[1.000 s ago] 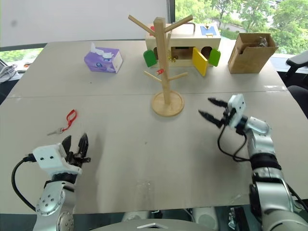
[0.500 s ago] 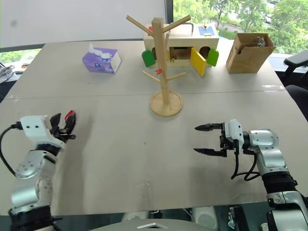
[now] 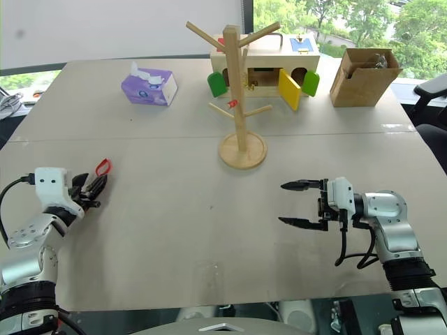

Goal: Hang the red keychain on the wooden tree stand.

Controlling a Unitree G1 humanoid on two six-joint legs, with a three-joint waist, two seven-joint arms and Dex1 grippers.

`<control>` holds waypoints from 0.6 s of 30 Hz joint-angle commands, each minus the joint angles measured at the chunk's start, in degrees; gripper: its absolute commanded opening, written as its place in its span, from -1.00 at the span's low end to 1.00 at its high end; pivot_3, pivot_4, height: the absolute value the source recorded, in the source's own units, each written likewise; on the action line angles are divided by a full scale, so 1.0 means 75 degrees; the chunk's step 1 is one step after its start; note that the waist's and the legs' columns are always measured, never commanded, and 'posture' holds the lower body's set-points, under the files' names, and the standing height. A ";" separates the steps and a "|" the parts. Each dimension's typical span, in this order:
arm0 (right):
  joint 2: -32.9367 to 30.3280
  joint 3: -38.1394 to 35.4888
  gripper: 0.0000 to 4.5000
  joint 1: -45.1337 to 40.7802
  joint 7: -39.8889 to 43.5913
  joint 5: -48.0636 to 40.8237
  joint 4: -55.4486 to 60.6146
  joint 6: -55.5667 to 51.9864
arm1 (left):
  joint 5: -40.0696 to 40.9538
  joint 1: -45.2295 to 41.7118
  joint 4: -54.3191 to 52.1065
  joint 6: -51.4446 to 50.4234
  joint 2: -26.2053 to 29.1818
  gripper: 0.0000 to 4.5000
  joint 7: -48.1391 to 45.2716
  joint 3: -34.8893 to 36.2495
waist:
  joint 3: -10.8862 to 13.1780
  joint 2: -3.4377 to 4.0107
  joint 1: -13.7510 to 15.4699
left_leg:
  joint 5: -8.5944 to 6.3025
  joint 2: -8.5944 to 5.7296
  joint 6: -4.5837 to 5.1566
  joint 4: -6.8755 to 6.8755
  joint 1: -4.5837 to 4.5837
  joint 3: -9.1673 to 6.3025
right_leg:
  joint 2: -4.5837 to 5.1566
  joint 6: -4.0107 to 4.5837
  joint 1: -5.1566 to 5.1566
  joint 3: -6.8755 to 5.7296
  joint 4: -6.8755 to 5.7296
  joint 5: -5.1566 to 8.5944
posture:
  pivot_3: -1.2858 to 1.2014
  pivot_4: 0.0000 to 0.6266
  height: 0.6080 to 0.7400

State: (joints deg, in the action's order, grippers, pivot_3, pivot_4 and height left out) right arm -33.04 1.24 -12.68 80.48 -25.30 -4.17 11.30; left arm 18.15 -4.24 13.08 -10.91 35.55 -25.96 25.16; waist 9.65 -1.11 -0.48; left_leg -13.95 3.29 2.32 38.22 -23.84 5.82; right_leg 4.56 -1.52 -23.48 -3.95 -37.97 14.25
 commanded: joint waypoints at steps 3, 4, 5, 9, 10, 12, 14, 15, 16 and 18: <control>-0.0075 -0.0188 0.66 -0.0149 -0.0136 -0.0166 0.0241 -0.0006 | -0.0108 0.0091 -0.0050 0.0106 -0.0111 0.03 0.0116 -0.0009 | 0.0000 0.0000 0.0002 | 0.0000 0.0000 0.0000 0.0000 0.0000 0.0001 | 0.0001 0.0000 0.0000 0.0000 -0.0001 0.0000 | 0.03 -0.52 1.00; -0.0079 -0.0184 0.66 -0.0166 -0.0145 -0.0169 0.0234 -0.0008 | -0.0125 0.0107 -0.0060 0.0101 -0.0128 0.03 0.0147 -0.0019 | 0.0000 0.0000 0.0004 | 0.0000 0.0000 0.0001 0.0000 0.0001 0.0000 | 0.0001 0.0000 0.0000 0.0000 -0.0001 0.0000 | 0.03 -0.52 1.00; -0.0081 -0.0182 0.66 -0.0186 -0.0154 -0.0166 0.0222 -0.0005 | -0.0122 0.0116 -0.0067 0.0093 -0.0154 0.03 0.0194 -0.0003 | 0.0000 0.0000 0.0006 | 0.0000 0.0000 0.0001 0.0000 0.0001 0.0000 | 0.0002 0.0000 0.0001 0.0000 -0.0001 0.0000 | 0.03 -0.52 1.00; -0.0080 -0.0189 0.66 -0.0244 -0.0173 -0.0163 0.0177 0.0007 | -0.0213 0.0188 -0.0017 0.0130 -0.0215 0.03 0.0340 -0.0028 | -0.0001 0.0001 0.0005 | -0.0001 0.0000 0.0002 0.0000 0.0003 0.0001 | 0.0002 0.0000 0.0001 0.0000 -0.0002 0.0000 | 0.03 -0.52 1.00; -0.0081 -0.0193 0.66 -0.0251 -0.0172 -0.0164 0.0166 0.0015 | -0.0218 0.0205 -0.0019 0.0141 -0.0226 0.03 0.0351 -0.0030 | -0.0001 0.0002 0.0004 | -0.0002 0.0000 0.0003 0.0000 0.0004 0.0001 | 0.0002 0.0000 0.0001 0.0000 -0.0002 0.0000 | 0.03 -0.52 1.00; -0.0083 -0.0197 0.66 -0.0263 -0.0168 -0.0163 0.0145 0.0024 | -0.0161 0.0213 -0.0030 0.0214 -0.0288 -0.21 0.0392 0.0020 | -0.0001 0.0002 0.0001 | -0.0002 0.0000 0.0004 0.0000 0.0004 0.0001 | 0.0002 0.0000 0.0001 0.0000 -0.0003 0.0000 | 0.03 -0.52 1.00; -0.0091 -0.0206 0.66 -0.0272 -0.0162 -0.0168 0.0129 0.0023 | -0.0198 0.0221 -0.0024 0.0265 -0.0285 -0.57 0.0406 -0.0001 | -0.0002 0.0002 -0.0003 | -0.0002 0.0000 0.0003 0.0000 0.0005 0.0001 | 0.0002 0.0000 0.0001 0.0001 -0.0003 0.0000 | 0.03 -0.52 1.00; -0.0103 -0.0216 0.66 -0.0281 -0.0159 -0.0173 0.0119 0.0011 | -0.0219 0.0218 -0.0021 0.0296 -0.0281 -0.76 0.0401 -0.0017 | -0.0002 0.0002 -0.0005 | -0.0002 0.0000 0.0003 0.0000 0.0004 0.0001 | 0.0002 0.0000 0.0001 0.0001 -0.0003 0.0000 | 0.03 -0.52 1.00; -0.0113 -0.0228 0.66 -0.0289 -0.0158 -0.0179 0.0110 0.0003 | -0.0226 0.0209 -0.0016 0.0309 -0.0279 -0.98 0.0400 -0.0031 | -0.0001 0.0003 -0.0010 | -0.0002 0.0001 0.0004 0.0000 0.0005 0.0001 | 0.0001 0.0000 0.0001 0.0000 -0.0003 0.0000 | 0.03 -0.52 1.00; -0.0136 -0.0250 0.66 -0.0290 -0.0168 -0.0194 0.0106 -0.0016 | -0.0234 0.0198 -0.0018 0.0331 -0.0286 -0.98 0.0412 -0.0051 | -0.0002 0.0002 -0.0012 | -0.0002 0.0001 0.0004 0.0000 0.0005 0.0001 | 0.0001 0.0000 0.0001 0.0001 -0.0004 0.0000 | 0.03 -0.52 1.00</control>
State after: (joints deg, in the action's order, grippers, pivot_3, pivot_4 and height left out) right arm -33.46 1.18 -14.13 79.43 -25.32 -4.17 11.26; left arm 17.08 -3.41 12.59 -8.40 33.36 -23.38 24.60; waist 9.64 -1.09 -0.57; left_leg -13.96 3.29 2.35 38.22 -23.80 5.82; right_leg 4.57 -1.52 -23.48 -3.94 -38.00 14.25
